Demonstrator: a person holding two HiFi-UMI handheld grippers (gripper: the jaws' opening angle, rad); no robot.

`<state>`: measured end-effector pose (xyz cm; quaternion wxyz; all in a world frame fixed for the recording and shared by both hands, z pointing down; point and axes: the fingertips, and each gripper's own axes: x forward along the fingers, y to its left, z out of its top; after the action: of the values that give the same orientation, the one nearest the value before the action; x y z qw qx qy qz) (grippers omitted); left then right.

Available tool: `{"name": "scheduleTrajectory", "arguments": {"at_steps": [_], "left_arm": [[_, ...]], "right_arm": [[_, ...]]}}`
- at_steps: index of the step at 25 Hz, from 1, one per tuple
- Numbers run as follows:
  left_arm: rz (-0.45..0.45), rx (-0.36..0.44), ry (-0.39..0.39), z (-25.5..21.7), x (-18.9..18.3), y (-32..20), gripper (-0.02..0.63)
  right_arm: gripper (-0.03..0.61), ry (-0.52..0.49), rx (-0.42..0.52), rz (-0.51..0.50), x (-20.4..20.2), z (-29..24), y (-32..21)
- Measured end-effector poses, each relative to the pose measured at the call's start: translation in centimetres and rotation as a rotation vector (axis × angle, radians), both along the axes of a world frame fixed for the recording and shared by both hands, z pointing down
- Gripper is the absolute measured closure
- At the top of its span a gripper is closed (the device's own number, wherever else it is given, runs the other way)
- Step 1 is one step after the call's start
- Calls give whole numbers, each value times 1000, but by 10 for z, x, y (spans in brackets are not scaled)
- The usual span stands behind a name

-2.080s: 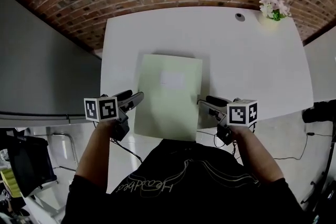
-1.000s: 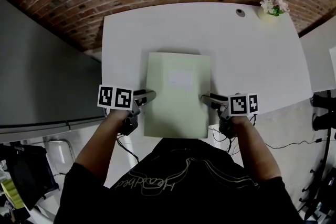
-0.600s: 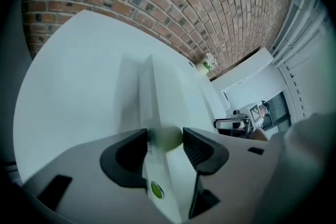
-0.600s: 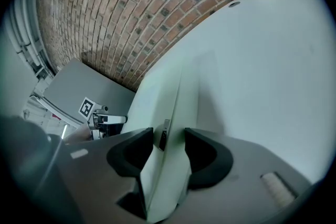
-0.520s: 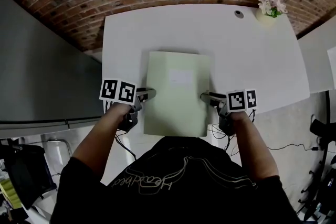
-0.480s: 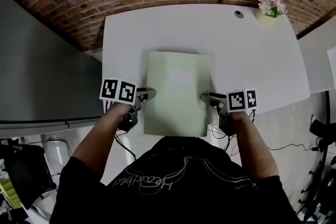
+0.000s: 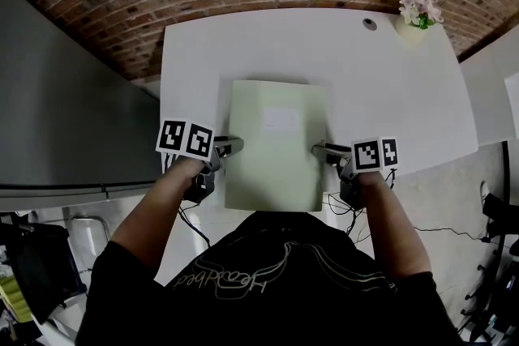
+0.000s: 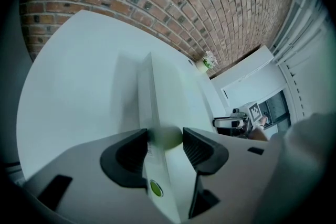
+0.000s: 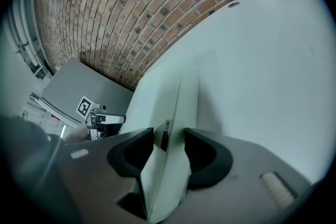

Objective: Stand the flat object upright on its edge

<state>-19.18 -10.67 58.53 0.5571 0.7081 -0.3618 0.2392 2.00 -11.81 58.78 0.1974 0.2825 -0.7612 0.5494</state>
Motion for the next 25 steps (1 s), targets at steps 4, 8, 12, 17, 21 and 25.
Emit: {"name": "scheduleTrajectory", "arguments": {"at_steps": [4, 8, 12, 17, 21, 25], "left_arm": [[10, 21, -6, -8, 0, 0, 400], [26, 72, -22, -22, -1, -6, 400], [43, 128, -45, -37, 0, -12, 400], [64, 182, -52, -56, 3, -16, 400], [76, 231, -63, -68, 8, -18, 400], [90, 281, -80, -78, 13, -18, 400]], "right_arm": [[388, 7, 31, -4, 0, -7, 0], [388, 16, 81, 2, -2, -18, -4], [388, 22, 153, 9, -1, -33, -8], [388, 38, 246, 8, 2, -53, -12], [388, 36, 324, 4, 7, -67, -15], [389, 49, 433, -4, 12, -84, -19]]}}
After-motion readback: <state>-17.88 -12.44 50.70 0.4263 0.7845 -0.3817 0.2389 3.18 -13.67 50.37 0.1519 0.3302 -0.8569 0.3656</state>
